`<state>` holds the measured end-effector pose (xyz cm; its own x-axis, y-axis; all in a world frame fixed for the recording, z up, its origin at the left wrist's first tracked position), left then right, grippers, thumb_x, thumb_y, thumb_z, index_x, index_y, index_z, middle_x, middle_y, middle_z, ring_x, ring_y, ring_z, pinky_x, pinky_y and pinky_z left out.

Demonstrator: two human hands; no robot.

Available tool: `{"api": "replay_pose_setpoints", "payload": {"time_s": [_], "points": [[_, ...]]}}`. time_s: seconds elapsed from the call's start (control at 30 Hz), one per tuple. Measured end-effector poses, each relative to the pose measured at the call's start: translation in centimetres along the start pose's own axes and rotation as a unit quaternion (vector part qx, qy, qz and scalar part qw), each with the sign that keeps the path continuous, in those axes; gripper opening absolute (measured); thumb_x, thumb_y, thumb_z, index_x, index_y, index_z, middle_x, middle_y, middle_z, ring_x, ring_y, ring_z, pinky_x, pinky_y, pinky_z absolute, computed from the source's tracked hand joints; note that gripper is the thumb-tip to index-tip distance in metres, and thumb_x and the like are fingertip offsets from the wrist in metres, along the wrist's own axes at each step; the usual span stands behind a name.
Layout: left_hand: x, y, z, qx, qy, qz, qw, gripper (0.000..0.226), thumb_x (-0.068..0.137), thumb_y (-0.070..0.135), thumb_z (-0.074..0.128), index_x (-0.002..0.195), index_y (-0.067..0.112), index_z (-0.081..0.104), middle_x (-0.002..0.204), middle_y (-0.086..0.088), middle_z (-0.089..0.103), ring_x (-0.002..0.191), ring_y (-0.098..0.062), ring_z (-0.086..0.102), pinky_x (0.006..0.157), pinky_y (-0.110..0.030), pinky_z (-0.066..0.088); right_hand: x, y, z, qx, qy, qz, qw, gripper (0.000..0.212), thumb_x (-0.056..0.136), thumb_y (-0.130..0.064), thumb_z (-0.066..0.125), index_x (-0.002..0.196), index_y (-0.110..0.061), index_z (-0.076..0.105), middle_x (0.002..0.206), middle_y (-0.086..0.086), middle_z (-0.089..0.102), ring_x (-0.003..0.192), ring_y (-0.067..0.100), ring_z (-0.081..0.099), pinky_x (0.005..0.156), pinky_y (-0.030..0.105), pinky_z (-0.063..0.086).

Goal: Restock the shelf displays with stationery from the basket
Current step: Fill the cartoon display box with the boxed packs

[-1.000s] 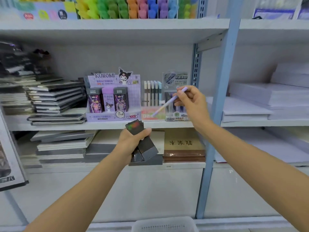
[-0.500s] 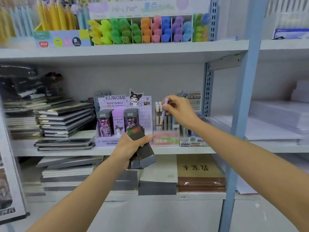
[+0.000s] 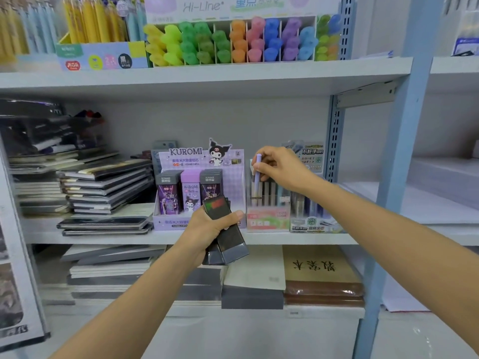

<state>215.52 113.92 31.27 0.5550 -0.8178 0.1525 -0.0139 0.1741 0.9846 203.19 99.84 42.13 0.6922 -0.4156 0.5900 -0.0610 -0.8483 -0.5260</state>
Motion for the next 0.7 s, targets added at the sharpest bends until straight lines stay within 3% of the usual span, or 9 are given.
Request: {"api": "replay_pose_setpoints", "payload": {"time_s": [0.17, 0.33, 0.47, 0.6, 0.7], "points": [[-0.2, 0.3, -0.3, 0.001, 0.001, 0.000, 1.000, 0.043, 0.059, 0.028, 0.087, 0.091, 0.011, 0.063, 0.069, 0.002, 0.070, 0.062, -0.009, 0.068, 0.054, -0.021, 0.054, -0.3, -0.1, 0.0, 0.006, 0.007, 0.002, 1.000, 0.009, 0.095, -0.010, 0.056, 0.100, -0.004, 0.062, 0.088, 0.014, 0.070, 0.082, 0.024, 0.070, 0.077, 0.040, 0.059], [-0.5, 0.5, -0.5, 0.005, 0.001, 0.002, 1.000, 0.053, 0.050, 0.034, 0.087, 0.092, 0.010, 0.065, 0.073, -0.001, 0.070, 0.064, -0.010, 0.068, 0.057, -0.023, 0.055, -0.1, 0.4, -0.6, -0.005, 0.020, 0.010, 1.000, 0.009, 0.095, -0.009, 0.058, 0.098, -0.002, 0.062, 0.085, 0.011, 0.071, 0.078, 0.025, 0.071, 0.070, 0.031, 0.060], [-0.4, 0.6, -0.6, 0.011, 0.004, 0.003, 1.000, 0.057, 0.050, 0.035, 0.087, 0.095, 0.010, 0.064, 0.074, -0.001, 0.070, 0.065, -0.011, 0.068, 0.056, -0.023, 0.054, -0.1, -0.1, 0.1, 0.000, 0.039, 0.001, 0.999, 0.012, 0.094, -0.009, 0.059, 0.104, -0.002, 0.063, 0.085, 0.015, 0.070, 0.078, 0.026, 0.071, 0.074, 0.036, 0.060], [0.3, 0.7, -0.3, 0.015, 0.009, 0.004, 1.000, 0.053, 0.062, 0.029, 0.087, 0.104, 0.006, 0.063, 0.080, -0.004, 0.070, 0.069, -0.013, 0.069, 0.056, -0.022, 0.053, 0.1, -0.9, 0.6, -0.056, -0.012, -0.034, 0.998, 0.007, 0.096, -0.015, 0.056, 0.094, -0.010, 0.061, 0.084, 0.006, 0.071, 0.073, 0.016, 0.070, 0.078, 0.038, 0.058], [0.9, 0.6, 0.1, 0.011, 0.016, 0.001, 1.000, 0.049, 0.066, 0.024, 0.087, 0.105, 0.007, 0.062, 0.089, -0.010, 0.070, 0.073, -0.016, 0.069, 0.056, -0.022, 0.054, -0.1, 0.1, 0.3, -0.021, -0.004, -0.025, 0.999, 0.007, 0.095, -0.010, 0.056, 0.097, -0.006, 0.060, 0.082, 0.010, 0.071, 0.075, 0.019, 0.071, 0.076, 0.040, 0.058]]}}
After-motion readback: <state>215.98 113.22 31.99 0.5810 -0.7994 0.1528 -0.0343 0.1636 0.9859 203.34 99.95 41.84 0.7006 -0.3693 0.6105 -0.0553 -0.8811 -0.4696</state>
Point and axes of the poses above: each hand's wrist, its own x-axis towards the middle knuckle, its own z-axis out of the palm, y = z × x, the point moved 4 cm from there along x, towards the middle knuckle
